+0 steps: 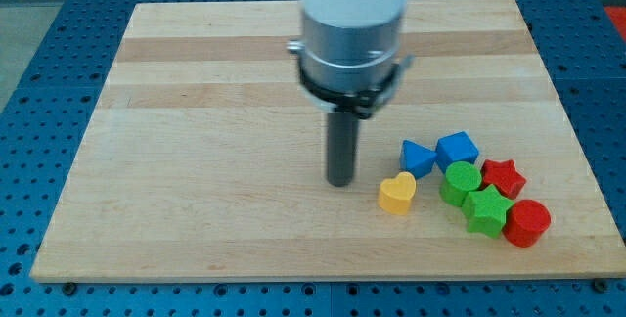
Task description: Push the yellow hexagon into the yellow heart
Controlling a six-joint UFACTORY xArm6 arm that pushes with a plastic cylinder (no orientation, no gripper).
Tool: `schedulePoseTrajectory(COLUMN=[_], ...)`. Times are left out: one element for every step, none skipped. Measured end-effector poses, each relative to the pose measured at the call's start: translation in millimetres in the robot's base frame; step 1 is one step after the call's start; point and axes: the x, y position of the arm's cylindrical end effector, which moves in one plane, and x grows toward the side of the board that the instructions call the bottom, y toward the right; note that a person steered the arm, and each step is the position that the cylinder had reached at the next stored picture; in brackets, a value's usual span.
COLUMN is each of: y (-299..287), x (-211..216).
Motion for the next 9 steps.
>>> schedulePoseTrajectory(y=[-8.1, 19.1, 68.5, 118.9, 149.1, 126.2, 64.1, 13.9, 5.3], x=[-27.2, -47.8, -79.2, -124.7, -187.0, -219.7, -180.5, -115.4, -87.1])
